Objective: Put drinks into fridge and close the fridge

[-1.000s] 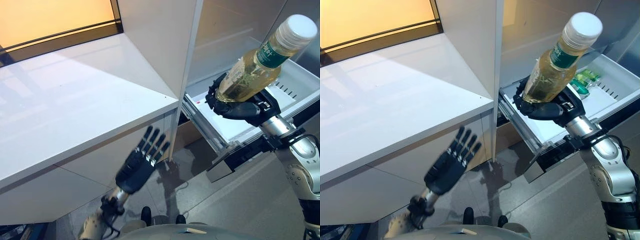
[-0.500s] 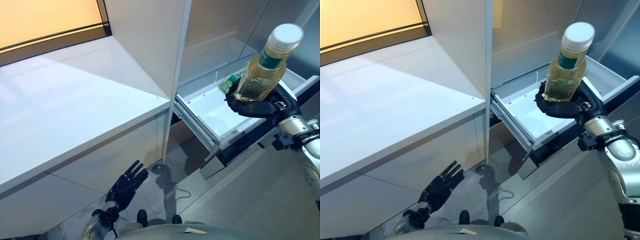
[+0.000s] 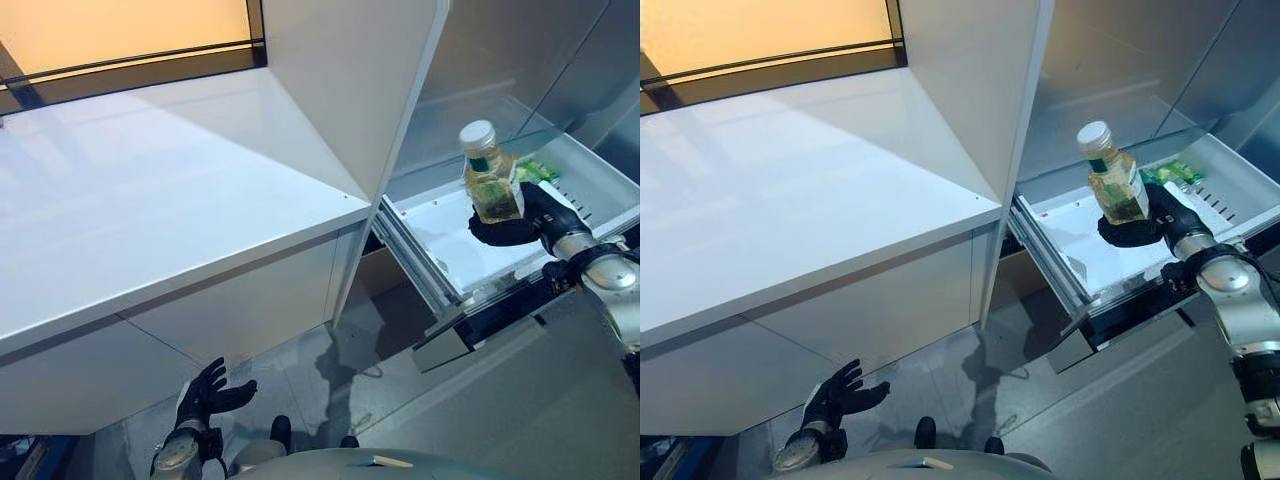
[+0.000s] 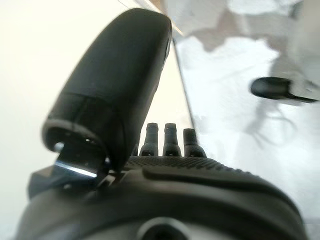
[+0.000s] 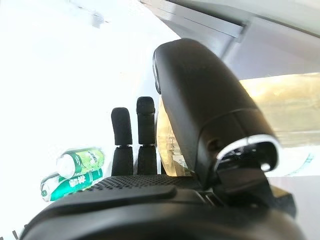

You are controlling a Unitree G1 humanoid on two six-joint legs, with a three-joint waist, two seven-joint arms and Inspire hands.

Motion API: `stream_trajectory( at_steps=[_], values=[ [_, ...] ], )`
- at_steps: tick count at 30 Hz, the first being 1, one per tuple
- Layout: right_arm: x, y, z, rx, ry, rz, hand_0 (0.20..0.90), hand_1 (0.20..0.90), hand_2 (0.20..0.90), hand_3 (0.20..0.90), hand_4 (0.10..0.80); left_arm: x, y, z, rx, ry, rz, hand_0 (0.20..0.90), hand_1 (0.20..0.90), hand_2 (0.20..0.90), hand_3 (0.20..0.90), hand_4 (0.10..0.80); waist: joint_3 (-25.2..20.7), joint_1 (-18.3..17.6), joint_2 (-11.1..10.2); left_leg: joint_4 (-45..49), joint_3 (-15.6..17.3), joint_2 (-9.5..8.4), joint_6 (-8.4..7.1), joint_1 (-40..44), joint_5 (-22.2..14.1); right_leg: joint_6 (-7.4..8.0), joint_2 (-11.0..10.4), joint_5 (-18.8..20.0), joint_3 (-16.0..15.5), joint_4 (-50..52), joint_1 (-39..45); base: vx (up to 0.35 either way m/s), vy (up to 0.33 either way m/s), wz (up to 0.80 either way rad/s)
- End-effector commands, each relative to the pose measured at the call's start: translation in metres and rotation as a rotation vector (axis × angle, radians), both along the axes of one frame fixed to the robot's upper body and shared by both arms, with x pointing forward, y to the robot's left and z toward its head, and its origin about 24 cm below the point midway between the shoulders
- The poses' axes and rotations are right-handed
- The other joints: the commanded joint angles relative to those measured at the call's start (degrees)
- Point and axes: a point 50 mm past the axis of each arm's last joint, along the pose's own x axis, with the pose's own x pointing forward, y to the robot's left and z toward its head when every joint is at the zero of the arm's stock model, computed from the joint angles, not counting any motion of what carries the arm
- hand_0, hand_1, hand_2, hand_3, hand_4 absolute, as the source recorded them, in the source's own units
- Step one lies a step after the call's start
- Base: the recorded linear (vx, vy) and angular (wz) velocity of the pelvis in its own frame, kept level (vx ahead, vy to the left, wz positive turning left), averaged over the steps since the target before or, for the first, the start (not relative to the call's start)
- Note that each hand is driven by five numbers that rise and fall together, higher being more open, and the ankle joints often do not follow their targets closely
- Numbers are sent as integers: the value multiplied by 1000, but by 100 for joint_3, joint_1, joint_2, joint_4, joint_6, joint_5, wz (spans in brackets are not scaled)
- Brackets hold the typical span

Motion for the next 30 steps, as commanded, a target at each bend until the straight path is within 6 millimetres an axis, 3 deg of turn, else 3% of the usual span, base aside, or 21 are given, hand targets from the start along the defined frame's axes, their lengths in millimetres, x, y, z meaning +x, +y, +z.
stream_trajectory(
  at_steps=[1, 8, 16, 20, 25, 30],
  values=[
    [20, -4, 137, -165, -389, 28, 300, 300, 300, 200, 100, 6, 22, 8, 90, -9, -67, 900, 900, 900, 900, 800, -337, 350, -252, 84, 44, -190, 24, 149, -604, 475, -132, 277, -183, 145, -253, 91, -6, 7],
    [33, -35, 125, -221, -176, -136, 300, 300, 300, 200, 100, -13, 36, 7, 106, 59, -71, 900, 900, 900, 900, 800, -149, 665, -350, 116, -130, -201, 44, 100, -587, 449, -114, 253, -276, 173, -218, 80, -35, 14],
    [18, -81, 100, -208, 105, -346, 300, 300, 300, 200, 100, -25, 46, 8, 111, 96, -101, 900, 900, 900, 900, 800, 38, 912, -422, 124, -307, -205, 62, -3, -522, 432, -80, 281, -319, 175, -253, 57, -40, 11],
    [15, -88, 85, -183, 207, -394, 300, 300, 300, 200, 100, -18, 48, 12, 108, 65, -123, 900, 900, 900, 900, 800, 202, 1018, -433, 153, -365, -197, 84, -117, -492, 419, -72, 292, -331, 228, -360, 10, -56, 10],
    [11, -93, 67, -111, 306, -489, 300, 300, 300, 200, 100, 7, 55, 23, 121, 9, -132, 900, 900, 900, 900, 800, 539, 1085, -453, 208, -434, -170, 102, -413, -428, 394, -25, 329, -311, 310, -624, -82, -85, 3],
    [4, -99, 59, -65, 345, -541, 300, 300, 300, 200, 100, 19, 57, 29, 126, -18, -128, 900, 900, 900, 900, 800, 774, 1117, -420, 196, -491, -154, 103, -588, -360, 365, 8, 353, -307, 336, -785, -77, -43, 5]
  ],
)
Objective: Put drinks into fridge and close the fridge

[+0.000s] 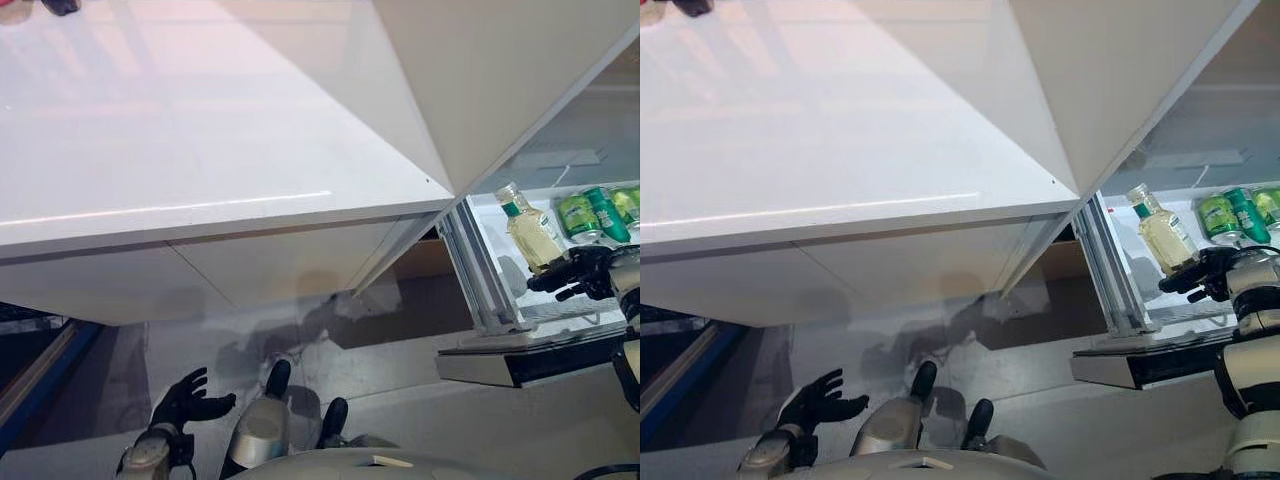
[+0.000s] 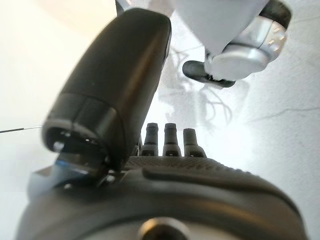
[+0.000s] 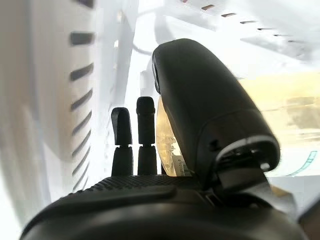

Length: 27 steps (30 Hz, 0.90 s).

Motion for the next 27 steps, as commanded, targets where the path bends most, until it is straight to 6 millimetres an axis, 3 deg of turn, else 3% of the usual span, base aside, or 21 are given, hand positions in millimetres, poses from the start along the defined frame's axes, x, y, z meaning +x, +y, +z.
stream_trajectory(
  at_steps=[1, 27],
  values=[
    [15, -18, 90, -136, -221, -33, 300, 300, 300, 200, 100, 3, 15, 13, 45, -30, -28, 900, 900, 900, 900, 800, -44, 160, -65, 180, 0, -149, 162, -88, -548, 372, -68, 356, 137, 339, -498, -54, -37, 3],
    [4, -15, 50, -43, -15, -68, 300, 300, 300, 200, 100, 18, 16, 23, 31, -67, -62, 900, 900, 900, 900, 800, 304, 355, 126, 264, -163, -252, 113, -467, -397, 319, -110, 364, -86, 423, -761, -3, -4, 3]
  ],
)
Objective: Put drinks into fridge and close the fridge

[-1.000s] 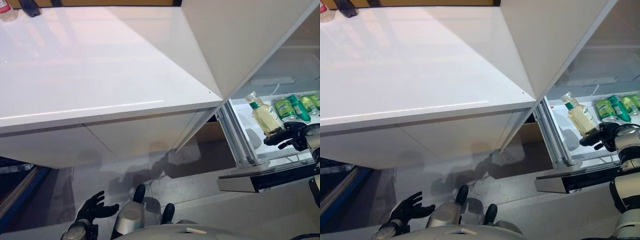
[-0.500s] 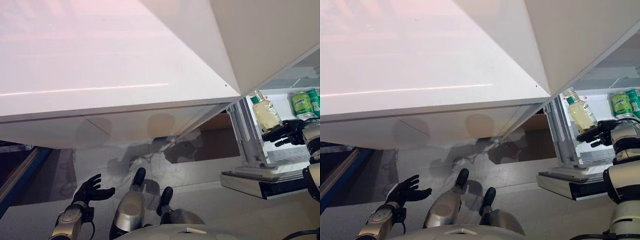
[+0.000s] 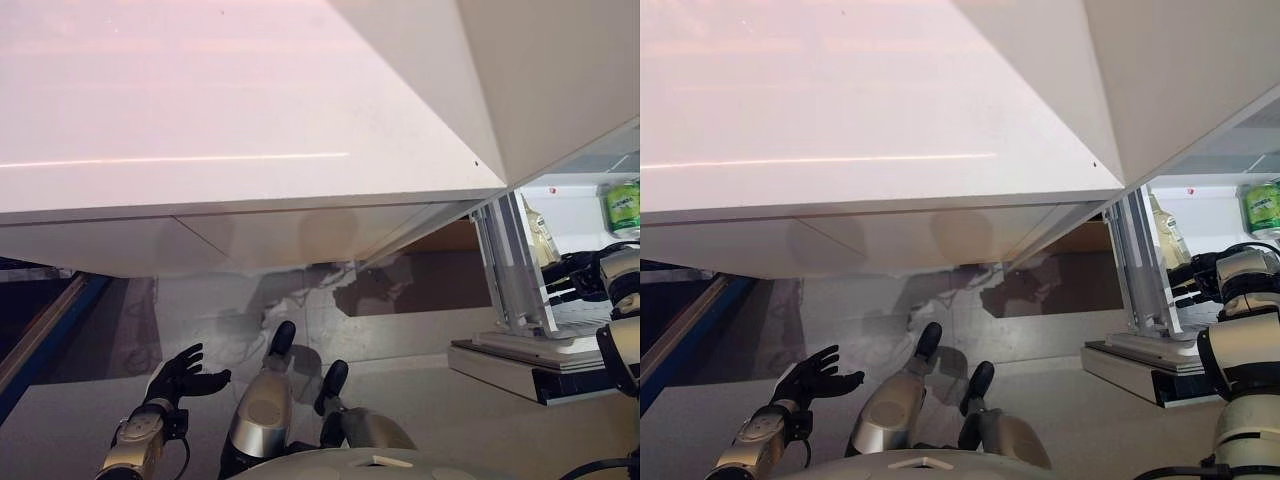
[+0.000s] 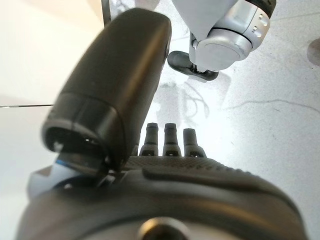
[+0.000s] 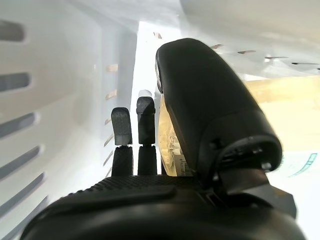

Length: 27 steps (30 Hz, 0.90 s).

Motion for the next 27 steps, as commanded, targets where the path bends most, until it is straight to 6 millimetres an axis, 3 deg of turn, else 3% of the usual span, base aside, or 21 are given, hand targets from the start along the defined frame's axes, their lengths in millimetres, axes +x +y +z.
stream_trajectory(
  at_steps=[1, 11, 13, 14, 15, 16, 17, 27],
  values=[
    [5, -19, 52, -159, -64, 11, 300, 300, 300, 200, 100, -3, 10, 10, 34, -15, -58, 900, 900, 900, 900, 800, -306, 122, 84, 266, 10, -176, 101, -202, -461, 320, -68, 365, 70, 425, -568, -9, -3, 5],
    [4, -16, 42, -144, -44, 20, 300, 300, 300, 200, 100, -1, 10, 11, 31, -25, -63, 900, 900, 900, 900, 800, -257, 81, 98, 279, 85, -169, 104, -244, -451, 335, -67, 390, 62, 446, -626, -1, -1, 0],
    [5, -16, 42, -149, -47, 18, 385, 385, 385, 299, 199, 0, 9, 12, 30, -25, -62, 900, 900, 900, 900, 800, -252, 71, 107, 275, 97, -167, 108, -237, -451, 337, -65, 396, 66, 447, -628, 0, 0, 0],
    [4, -16, 42, -148, -47, 18, 493, 493, 493, 425, 325, 0, 9, 12, 31, -26, -61, 900, 900, 900, 900, 800, -251, 70, 107, 277, 98, -169, 109, -238, -453, 338, -65, 398, 67, 446, -627, 0, 0, 0],
    [4, -16, 41, -150, -45, 17, 641, 641, 641, 598, 498, 0, 8, 12, 31, -25, -62, 900, 900, 900, 900, 800, -256, 69, 114, 277, 90, -172, 106, -233, -452, 351, -69, 405, 73, 445, -626, 0, 0, 0],
    [5, -16, 41, -157, -45, 14, 641, 641, 641, 598, 498, 2, 7, 13, 30, -22, -62, 900, 900, 900, 900, 800, -263, 70, 121, 271, 80, -176, 99, -220, -446, 368, -74, 417, 79, 438, -618, 0, 0, 0],
    [5, -15, 40, -156, -42, 12, 900, 900, 900, 900, 800, 6, 6, 14, 32, -18, -64, 900, 900, 900, 900, 800, -279, 76, 117, 267, 79, -178, 93, -203, -447, 370, -75, 416, 79, 433, -604, 39, 9, 0],
    [3, -21, 59, -159, -36, 41, 900, 900, 900, 900, 800, 32, 11, 22, 39, 23, -20, 900, 900, 900, 900, 800, -534, -114, -8, 226, 197, -118, 123, -38, -506, 355, -63, 429, 183, 416, -550, 27, -1, 0]
  ],
)
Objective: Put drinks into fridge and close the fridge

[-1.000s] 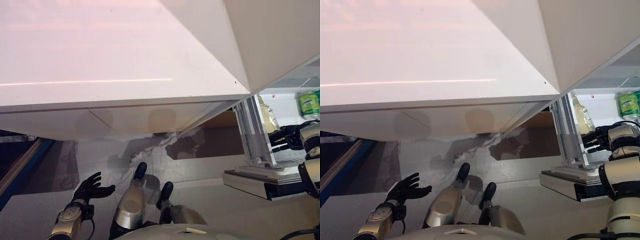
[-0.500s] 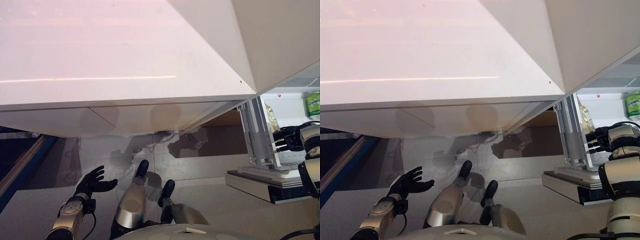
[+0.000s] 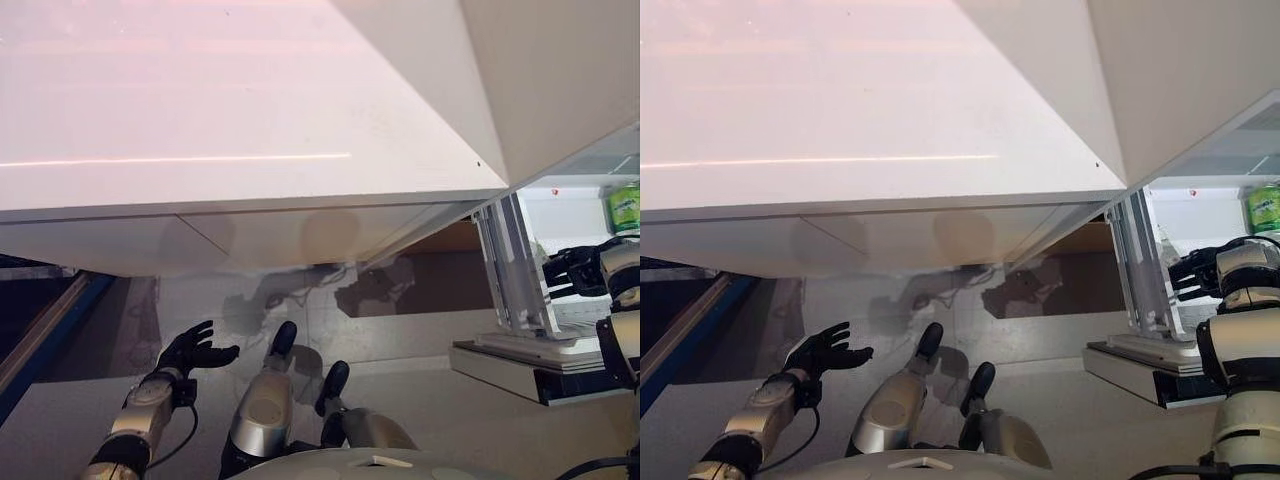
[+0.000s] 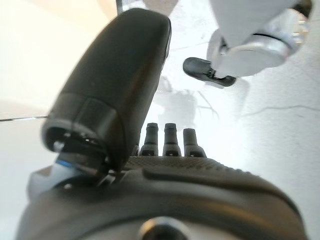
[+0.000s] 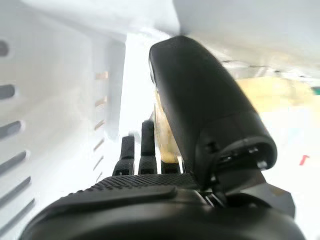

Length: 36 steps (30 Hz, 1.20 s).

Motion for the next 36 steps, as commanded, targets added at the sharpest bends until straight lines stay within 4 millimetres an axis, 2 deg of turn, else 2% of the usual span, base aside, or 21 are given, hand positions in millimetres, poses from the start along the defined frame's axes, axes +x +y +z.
stream_trajectory(
  at_steps=[1, 7, 13, 17, 20, 23, 27, 29, 33, 36],
  values=[
    [-7, -26, 46, -176, -30, -9, 900, 900, 900, 900, 800, -18, 20, 0, 55, 44, 30, 900, 900, 900, 900, 800, -545, -74, -13, 220, 198, -122, 116, -152, -519, 355, -50, 431, 180, 413, -674, -15, 31, -4],
    [-2, -26, 50, -203, -90, -11, 900, 900, 900, 900, 800, -12, 23, -1, 41, 53, 54, 900, 900, 900, 900, 800, -643, -230, -8, 169, 312, -100, 134, -34, -548, 375, -53, 438, 275, 380, -620, -25, 33, -6],
    [-1, -32, 64, -275, -208, -39, 900, 900, 900, 900, 800, -12, 22, -5, 19, 82, 53, 900, 900, 900, 900, 800, -843, -373, 34, 123, 400, -104, 140, 114, -592, 403, -72, 431, 336, 331, -525, -11, 51, -4],
    [7, -31, 96, -379, -402, -3, 900, 900, 900, 900, 800, -18, 21, -12, -5, 124, 40, 900, 900, 900, 900, 800, -1060, -550, 95, 109, 504, -107, 127, 224, -642, 432, -98, 412, 414, 292, -454, -14, 75, -2],
    [15, -19, 123, -446, -594, 18, 900, 900, 900, 900, 800, -23, 20, -16, -33, 147, 39, 900, 900, 900, 900, 800, -1195, -711, 150, 112, 580, -108, 117, 287, -680, 459, -125, 401, 478, 266, -420, -28, 78, -7],
    [15, -6, 152, -508, -814, 22, 900, 900, 900, 900, 800, -33, 17, -23, -70, 164, 51, 900, 900, 900, 900, 800, -1346, -915, 247, 111, 671, -103, 106, 347, -722, 484, -147, 385, 570, 240, -398, -24, 99, -16],
    [2, 16, 184, -568, -1141, 45, 900, 900, 900, 900, 800, -43, 11, -31, -123, 178, 81, 900, 900, 900, 900, 800, -1588, -1198, 412, 107, 756, -99, 102, 418, -789, 521, -164, 343, 690, 197, -362, -41, 69, -16],
    [-9, 25, 190, -578, -1283, 39, 900, 900, 900, 900, 800, -45, 9, -33, -140, 170, 92, 900, 900, 900, 900, 800, -1657, -1305, 471, 104, 790, -84, 93, 457, -818, 522, -163, 313, 725, 197, -338, -60, 34, -10],
    [-35, 35, 192, -578, -1522, -9, 900, 900, 900, 900, 800, -50, 2, -36, -159, 158, 93, 900, 900, 900, 900, 800, -1760, -1495, 556, 89, 865, -50, 89, 559, -891, 525, -155, 247, 804, 189, -267, -55, 14, -9],
    [-58, 40, 184, -593, -1681, -89, 900, 900, 900, 900, 800, -55, -4, -40, -164, 151, 100, 900, 900, 900, 900, 800, -1798, -1598, 615, 94, 908, -15, 95, 624, -928, 522, -159, 172, 846, 283, -245, -52, -20, -20]
  ],
)
